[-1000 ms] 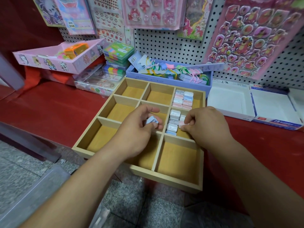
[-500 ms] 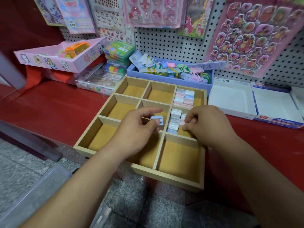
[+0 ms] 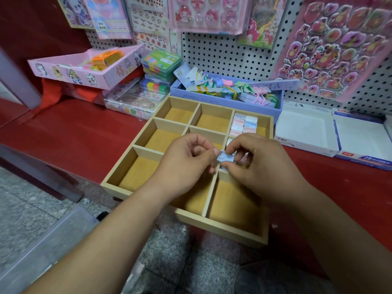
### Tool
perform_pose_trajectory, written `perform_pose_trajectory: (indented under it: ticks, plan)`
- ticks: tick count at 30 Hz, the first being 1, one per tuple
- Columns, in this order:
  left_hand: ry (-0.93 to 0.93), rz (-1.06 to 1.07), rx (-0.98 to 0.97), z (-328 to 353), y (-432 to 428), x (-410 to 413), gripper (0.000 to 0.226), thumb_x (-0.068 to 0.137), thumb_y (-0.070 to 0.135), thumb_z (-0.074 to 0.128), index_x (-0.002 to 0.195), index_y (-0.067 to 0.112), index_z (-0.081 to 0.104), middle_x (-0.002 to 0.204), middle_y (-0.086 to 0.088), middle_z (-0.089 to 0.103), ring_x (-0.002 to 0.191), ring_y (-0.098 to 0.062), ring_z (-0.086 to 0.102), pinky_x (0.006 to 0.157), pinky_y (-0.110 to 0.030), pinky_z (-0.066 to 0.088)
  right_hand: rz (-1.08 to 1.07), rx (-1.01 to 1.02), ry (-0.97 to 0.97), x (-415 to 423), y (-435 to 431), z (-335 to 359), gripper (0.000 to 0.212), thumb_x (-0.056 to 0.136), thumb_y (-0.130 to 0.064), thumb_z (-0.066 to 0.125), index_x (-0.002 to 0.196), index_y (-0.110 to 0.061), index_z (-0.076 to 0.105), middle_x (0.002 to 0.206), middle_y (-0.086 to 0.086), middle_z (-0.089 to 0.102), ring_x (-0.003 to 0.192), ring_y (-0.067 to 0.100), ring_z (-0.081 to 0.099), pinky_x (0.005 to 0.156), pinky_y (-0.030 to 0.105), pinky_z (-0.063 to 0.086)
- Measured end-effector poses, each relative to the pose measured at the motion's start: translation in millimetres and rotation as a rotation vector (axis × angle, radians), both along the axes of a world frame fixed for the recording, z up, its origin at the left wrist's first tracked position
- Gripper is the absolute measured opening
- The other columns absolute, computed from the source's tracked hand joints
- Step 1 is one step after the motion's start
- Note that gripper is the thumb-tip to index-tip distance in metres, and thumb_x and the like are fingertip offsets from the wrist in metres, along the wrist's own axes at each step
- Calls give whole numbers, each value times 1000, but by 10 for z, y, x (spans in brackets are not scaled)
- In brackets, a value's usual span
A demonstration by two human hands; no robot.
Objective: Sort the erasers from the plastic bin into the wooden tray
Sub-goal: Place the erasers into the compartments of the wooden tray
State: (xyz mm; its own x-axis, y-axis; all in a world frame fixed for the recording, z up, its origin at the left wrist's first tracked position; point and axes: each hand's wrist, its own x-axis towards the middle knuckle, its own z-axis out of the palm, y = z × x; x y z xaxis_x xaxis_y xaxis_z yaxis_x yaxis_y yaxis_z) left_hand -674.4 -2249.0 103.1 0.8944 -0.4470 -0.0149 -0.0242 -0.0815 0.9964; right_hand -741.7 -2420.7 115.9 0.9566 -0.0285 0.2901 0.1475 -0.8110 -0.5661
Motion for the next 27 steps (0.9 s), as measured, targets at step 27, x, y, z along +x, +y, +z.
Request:
perform_pose_trajectory:
  ticks: [27]
  plan:
    - [-3,-36,-131,-50,-68,-12,42,83,-21,37,92,17,52,79,3,46,59,-5,42,59,-18,36,21,252,159,-49,91,72,21,69,-39,90,83,-32,76,77,-15,69,77,6,63,67,16,45]
